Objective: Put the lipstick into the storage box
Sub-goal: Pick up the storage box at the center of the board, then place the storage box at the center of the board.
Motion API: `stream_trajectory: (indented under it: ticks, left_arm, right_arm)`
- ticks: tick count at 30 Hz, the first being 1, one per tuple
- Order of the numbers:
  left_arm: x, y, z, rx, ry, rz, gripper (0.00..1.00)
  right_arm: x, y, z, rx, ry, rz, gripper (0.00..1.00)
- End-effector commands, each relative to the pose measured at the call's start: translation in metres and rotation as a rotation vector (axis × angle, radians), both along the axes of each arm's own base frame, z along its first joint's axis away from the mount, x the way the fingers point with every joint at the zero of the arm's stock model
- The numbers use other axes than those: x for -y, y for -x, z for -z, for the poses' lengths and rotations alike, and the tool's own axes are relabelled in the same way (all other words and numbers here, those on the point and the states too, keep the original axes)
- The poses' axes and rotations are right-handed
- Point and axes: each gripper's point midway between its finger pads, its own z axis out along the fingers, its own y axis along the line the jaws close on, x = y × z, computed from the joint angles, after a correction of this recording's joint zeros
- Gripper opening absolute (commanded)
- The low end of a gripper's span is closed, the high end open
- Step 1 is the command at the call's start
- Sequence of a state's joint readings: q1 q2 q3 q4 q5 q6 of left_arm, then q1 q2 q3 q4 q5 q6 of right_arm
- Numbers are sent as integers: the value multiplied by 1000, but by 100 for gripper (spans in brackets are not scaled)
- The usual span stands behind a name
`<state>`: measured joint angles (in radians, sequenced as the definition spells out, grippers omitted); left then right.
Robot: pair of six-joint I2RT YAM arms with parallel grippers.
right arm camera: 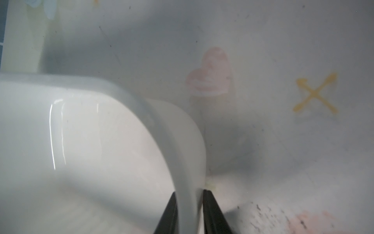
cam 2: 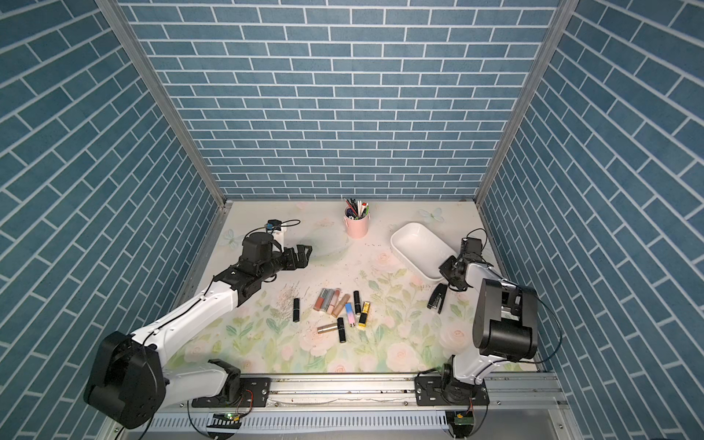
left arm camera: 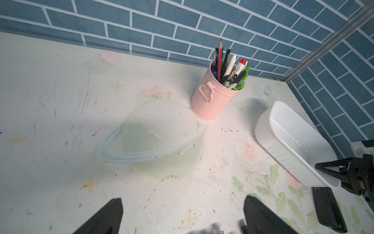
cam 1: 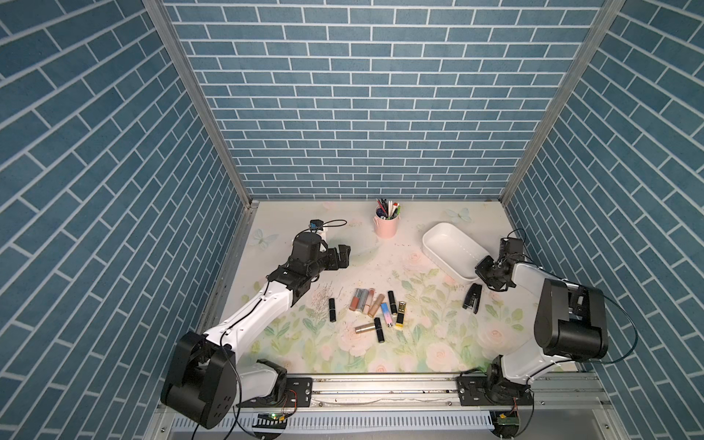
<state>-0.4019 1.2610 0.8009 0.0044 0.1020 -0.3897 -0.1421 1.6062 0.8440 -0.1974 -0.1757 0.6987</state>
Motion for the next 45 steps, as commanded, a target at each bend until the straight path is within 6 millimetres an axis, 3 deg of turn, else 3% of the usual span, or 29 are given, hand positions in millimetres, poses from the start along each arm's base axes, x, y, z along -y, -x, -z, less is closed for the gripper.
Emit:
stream_trajectory:
  ticks: [1,12,18,26,33,39,45]
  left_arm:
    - [-2,4,5,-10,-9,-6,100]
    - [-1,6,6,-10,-6,-4,100]
    - [-4,8,2,0,-7,-11,100]
    - [-14,17,-22,50,43,-64,100]
    - [-25,34,-64,152,100,-86,100]
    - [-30,46,-90,197,121,-89,100]
    - [-33,53,-100,208,132,-86,100]
  right_arm:
    - [0,0,5,-17,16,-10,18]
    - [-3,-5,-10,23,22,-18,4]
    - [-14,-20,-49,135,59,-77,0]
    - [-75,-36,-123,290,131,-317,0]
    - [-141,-34,-177,377,146,-512,0]
    - [-190,-29,-205,426,125,-617,0]
    - [-230,-24,-209,431,115,-699,0]
